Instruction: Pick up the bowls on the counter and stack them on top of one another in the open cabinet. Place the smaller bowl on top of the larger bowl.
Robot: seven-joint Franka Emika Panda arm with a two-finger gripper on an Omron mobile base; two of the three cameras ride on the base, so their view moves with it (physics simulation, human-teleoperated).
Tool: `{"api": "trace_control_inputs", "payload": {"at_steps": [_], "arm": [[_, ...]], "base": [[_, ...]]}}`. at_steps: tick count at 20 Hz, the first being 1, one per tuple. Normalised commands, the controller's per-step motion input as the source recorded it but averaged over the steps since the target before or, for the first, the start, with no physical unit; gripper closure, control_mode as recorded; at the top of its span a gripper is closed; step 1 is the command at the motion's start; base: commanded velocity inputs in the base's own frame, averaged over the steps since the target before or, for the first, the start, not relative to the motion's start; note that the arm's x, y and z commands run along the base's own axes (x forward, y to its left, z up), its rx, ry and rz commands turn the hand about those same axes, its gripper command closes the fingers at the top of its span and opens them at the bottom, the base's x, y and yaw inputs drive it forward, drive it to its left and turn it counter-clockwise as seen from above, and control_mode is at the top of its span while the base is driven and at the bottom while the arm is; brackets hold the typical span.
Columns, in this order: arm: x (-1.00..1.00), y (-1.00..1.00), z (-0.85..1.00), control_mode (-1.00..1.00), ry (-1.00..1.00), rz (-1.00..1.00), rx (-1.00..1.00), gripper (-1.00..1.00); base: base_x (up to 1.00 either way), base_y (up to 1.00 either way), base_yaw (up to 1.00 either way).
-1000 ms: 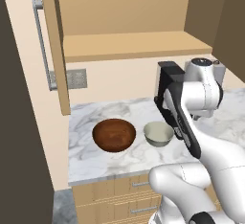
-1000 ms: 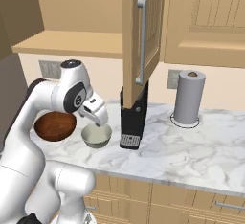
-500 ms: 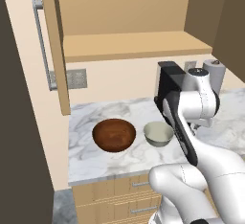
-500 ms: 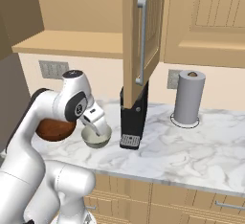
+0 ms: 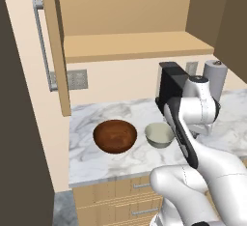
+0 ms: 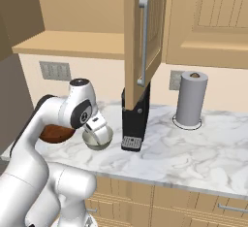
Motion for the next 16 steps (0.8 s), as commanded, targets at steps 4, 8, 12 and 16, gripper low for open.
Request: {"api": "trace_control_inputs", "payload": {"at_steps": [4,8,12,16], "arm": [[0.09,0.0,-0.28,-1.0,0.02,-0.02,0.06,-1.0],[0.09,0.0,-0.22,-1.0,0.01,-0.01,0.0,-1.0],[0.1,0.02,-0.2,-1.0,0.0,-0.01,0.0,-1.0],[0.11,0.01,-0.2,-1.0,0.0,-0.01,0.0,-1.0]], "base": [[0.0,0.0,0.0],[0.0,0.0,0.0],[0.0,0.0,0.0],[0.0,0.0,0.0]]}}
